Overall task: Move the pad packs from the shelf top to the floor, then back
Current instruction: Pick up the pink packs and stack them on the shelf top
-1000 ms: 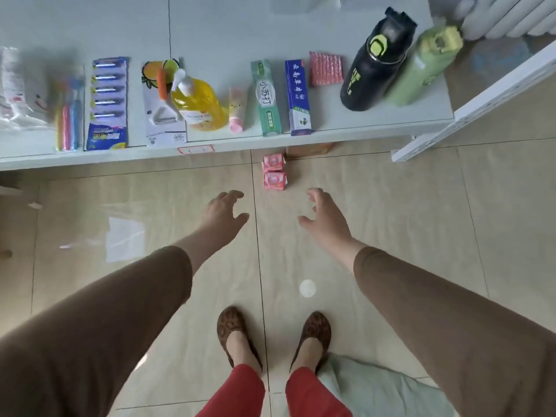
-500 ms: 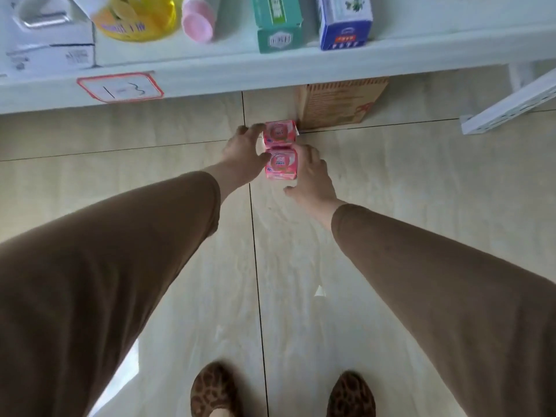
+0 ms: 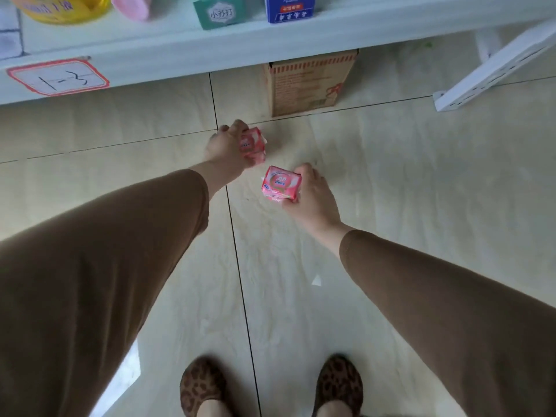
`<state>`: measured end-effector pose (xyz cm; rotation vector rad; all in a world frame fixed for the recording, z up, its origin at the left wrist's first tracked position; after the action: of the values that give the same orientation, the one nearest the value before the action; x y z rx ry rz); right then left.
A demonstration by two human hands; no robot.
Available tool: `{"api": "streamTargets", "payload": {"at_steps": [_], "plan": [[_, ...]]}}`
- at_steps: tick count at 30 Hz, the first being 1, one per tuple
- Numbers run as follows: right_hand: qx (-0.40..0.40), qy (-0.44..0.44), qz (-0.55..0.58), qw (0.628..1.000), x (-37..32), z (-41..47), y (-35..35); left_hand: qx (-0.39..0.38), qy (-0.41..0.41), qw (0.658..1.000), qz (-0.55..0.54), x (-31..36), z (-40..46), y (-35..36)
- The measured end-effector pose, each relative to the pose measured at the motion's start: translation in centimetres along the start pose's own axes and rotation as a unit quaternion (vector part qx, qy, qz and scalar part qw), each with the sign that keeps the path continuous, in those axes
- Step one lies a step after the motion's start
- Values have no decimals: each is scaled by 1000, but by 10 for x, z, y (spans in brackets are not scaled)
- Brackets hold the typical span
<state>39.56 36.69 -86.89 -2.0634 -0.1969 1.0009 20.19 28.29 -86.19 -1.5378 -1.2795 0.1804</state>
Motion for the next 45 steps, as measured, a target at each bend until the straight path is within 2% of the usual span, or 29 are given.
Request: {"api": "streamTargets", "payload": {"at_steps": [4, 9, 14, 17, 23, 29, 34, 39, 45], "plan": [[-12, 22, 58, 998, -15, -67, -67, -3, -4, 999, -45, 24, -85, -32], [-8, 23, 102, 994, -80, -153, -181, 30, -11, 991, -131, 88, -203, -116], [-5, -1, 161, 987, -184, -223, -341, 55, 45, 983, -168, 184, -301, -255], [0, -32, 209, 977, -250, -256, -433, 105, 85, 983, -124, 247, -347, -350], [34, -133, 247, 959, -371, -286, -577, 182, 124, 965, -143, 349, -410, -504], [83, -190, 223, 953, -447, -255, -663, 253, 165, 946, -115, 405, -387, -612], [106, -193, 214, 952, -483, -199, -684, 241, 187, 950, -73, 415, -318, -672], [119, -165, 214, 955, -503, -138, -688, 258, 214, 935, 115, 429, -224, -715], [108, -134, 241, 955, -513, -87, -696, 253, 215, 916, 225, 469, -130, -753]]}}
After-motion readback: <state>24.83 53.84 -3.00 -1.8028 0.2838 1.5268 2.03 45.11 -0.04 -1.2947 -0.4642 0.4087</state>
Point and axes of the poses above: each hand's wrist, its own z-axis towards the middle knuckle, its own y-axis out of the palm, x = y × z, the point moved 1 cm from there along z, towards the middle knuckle, and after that the axes turned 4 degrees about y, right-handed, at the moved point
